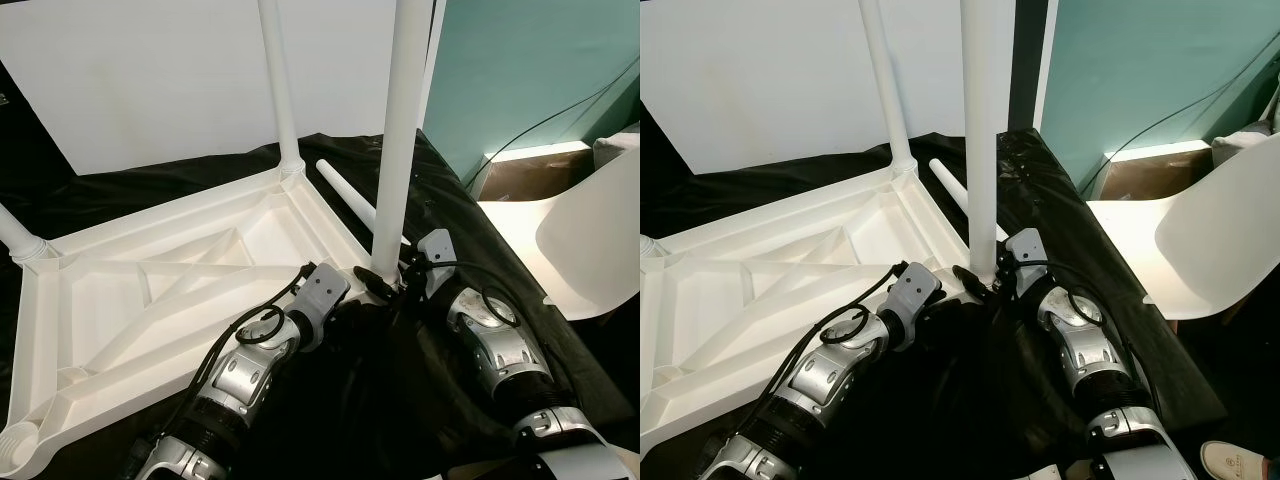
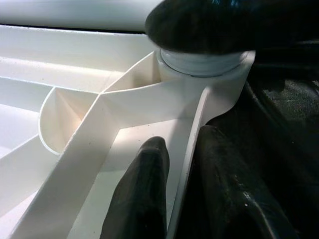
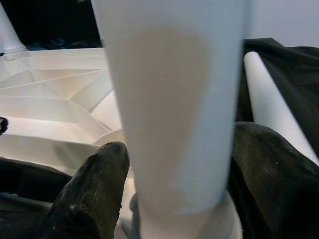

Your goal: Building children table

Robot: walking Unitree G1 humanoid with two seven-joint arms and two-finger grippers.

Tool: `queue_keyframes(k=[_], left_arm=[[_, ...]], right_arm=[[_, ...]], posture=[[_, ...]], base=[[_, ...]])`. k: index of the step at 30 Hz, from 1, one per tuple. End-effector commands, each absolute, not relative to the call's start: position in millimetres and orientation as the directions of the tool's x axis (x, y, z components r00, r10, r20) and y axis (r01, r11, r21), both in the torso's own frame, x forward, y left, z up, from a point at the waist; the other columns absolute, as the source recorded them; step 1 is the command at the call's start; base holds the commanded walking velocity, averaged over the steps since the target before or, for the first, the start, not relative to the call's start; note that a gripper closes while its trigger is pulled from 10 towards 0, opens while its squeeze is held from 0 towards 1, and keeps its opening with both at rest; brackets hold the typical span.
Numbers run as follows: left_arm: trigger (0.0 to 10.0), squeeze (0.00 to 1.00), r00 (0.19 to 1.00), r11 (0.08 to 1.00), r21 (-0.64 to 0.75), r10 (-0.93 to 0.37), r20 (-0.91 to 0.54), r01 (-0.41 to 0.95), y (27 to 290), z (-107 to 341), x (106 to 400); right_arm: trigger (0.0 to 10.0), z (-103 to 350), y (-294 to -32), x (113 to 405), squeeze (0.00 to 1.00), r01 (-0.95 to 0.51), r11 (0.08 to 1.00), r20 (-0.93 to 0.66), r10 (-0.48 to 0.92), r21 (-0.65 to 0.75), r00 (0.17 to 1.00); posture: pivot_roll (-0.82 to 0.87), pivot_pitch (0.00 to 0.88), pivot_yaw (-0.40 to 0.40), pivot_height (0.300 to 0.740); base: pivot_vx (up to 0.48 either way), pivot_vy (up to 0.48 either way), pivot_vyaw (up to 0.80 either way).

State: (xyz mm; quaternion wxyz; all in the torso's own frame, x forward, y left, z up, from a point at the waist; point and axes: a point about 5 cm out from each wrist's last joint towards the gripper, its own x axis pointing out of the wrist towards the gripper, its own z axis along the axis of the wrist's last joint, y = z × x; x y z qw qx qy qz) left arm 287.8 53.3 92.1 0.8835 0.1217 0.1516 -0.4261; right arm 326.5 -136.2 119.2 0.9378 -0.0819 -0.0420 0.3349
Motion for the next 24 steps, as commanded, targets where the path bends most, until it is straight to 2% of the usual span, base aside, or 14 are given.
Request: queue_keyframes(k=[1, 14, 18, 24], left_arm=[[10.0, 0.0, 0.464, 0.564, -0.035, -0.712, -0.527, 0.825, 60.3, 52.7, 269.8], [10.0, 0.0, 0.455, 0.556, -0.038, -0.715, -0.532, 0.83, 60.2, 51.0, 268.1], [10.0, 0.0, 0.457, 0.556, -0.032, -0.712, -0.533, 0.83, 61.6, 51.7, 269.7], [10.0, 0.0, 0.461, 0.56, -0.032, -0.714, -0.527, 0.828, 59.9, 51.9, 270.7]], right_arm=[[10.0, 119.1, -137.3, 327.1, 0.0, -0.615, 0.769, 0.026, 0.628, -0.176, 0.778], [10.0, 114.8, -141.7, 325.9, 0.0, -0.61, 0.777, 0.007, 0.618, -0.157, 0.786], [10.0, 112.0, -141.5, 323.1, 0.0, -0.692, 0.705, -0.054, 0.693, -0.157, 0.718], [10.0, 112.0, -141.2, 322.3, 0.0, -0.707, 0.69, -0.063, 0.708, -0.156, 0.704]], posture=[[0.06, 0.0, 0.024, 0.74], [0.06, 0.0, 0.039, 0.74], [0.06, 0.0, 0.039, 0.74], [0.05, 0.0, 0.028, 0.74]], base=[[0.0, 0.0, 0.0], [0.0, 0.0, 0.0], [0.0, 0.0, 0.0], [0.0, 0.0, 0.0]])
